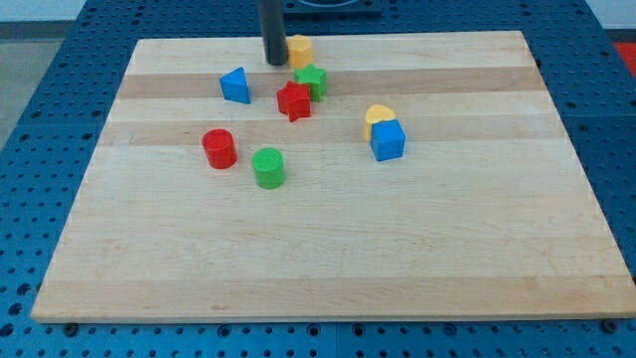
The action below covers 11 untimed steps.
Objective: Keep green star and red star in a diagonal line with blue triangle
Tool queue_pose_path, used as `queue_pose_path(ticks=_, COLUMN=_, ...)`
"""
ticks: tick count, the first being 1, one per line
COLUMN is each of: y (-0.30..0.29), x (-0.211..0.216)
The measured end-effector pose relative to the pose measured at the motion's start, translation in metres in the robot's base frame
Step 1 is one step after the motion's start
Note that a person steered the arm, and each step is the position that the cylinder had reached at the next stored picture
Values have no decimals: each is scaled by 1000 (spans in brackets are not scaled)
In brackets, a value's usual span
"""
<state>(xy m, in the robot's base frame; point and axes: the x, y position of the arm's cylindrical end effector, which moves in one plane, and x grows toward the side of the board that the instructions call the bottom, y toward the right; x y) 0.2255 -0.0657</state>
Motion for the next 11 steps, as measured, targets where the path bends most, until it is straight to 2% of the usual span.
queue_pose_path(ticks=1, y=21, x=6)
queue_pose_path(ticks=3, y=-4, x=82)
queue_pose_path(ticks=4, y=-11, x=84)
queue_pose_path(ticks=6, y=55, x=23)
queue_pose_path(ticks=7, y=78, x=49)
queue_pose_path(ticks=9, y=-9, x=115)
queue_pose_path(ticks=10, y=-16, x=119)
queue_pose_path(ticks=11, y=11, x=113)
